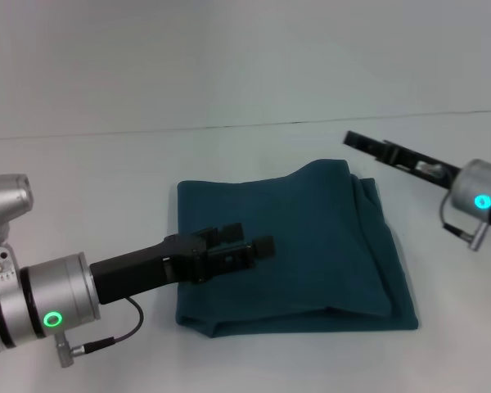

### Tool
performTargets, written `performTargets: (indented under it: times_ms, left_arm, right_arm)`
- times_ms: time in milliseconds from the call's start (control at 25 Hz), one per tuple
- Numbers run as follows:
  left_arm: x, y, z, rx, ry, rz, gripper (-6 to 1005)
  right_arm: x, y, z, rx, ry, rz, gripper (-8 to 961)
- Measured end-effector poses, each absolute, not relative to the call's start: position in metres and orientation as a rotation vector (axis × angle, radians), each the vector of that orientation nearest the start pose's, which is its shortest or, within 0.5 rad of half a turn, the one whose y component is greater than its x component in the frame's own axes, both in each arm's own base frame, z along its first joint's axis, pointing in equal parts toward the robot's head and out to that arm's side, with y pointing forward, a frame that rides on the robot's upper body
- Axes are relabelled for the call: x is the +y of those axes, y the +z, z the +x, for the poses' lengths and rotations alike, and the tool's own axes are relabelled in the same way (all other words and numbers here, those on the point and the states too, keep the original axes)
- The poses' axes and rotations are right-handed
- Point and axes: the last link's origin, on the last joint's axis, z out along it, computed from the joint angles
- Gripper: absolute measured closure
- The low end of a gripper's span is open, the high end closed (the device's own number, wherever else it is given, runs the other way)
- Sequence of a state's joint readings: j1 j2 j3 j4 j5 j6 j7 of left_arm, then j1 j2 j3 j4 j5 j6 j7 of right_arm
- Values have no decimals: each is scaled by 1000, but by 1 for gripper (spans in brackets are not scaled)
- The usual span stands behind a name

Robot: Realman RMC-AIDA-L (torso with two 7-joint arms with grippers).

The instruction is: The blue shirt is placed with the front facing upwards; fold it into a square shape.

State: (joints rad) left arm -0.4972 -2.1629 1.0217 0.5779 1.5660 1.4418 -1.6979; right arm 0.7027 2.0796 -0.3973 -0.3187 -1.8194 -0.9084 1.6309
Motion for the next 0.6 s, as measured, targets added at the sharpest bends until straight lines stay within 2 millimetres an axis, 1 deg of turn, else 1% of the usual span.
performTargets:
  times_ms: [160,320,440,600]
  left_arm:
    - [322,-55,-212,-1172,-1131,-2603,32]
    - [325,-50,-214,-1164,-1140,-2577,32]
    - [327,-46,-215,-1155,-1145,-2562,32]
    - [329,-41,-219,-1142,-1159,-2528,32]
  right_arm:
    - [406,17,308,1337,880,-1825,250]
    - [389,42,324,1292,906,-1834,249]
    - [376,52,331,1265,915,-1855,249]
    - [359,59,340,1235,918,-1888,249]
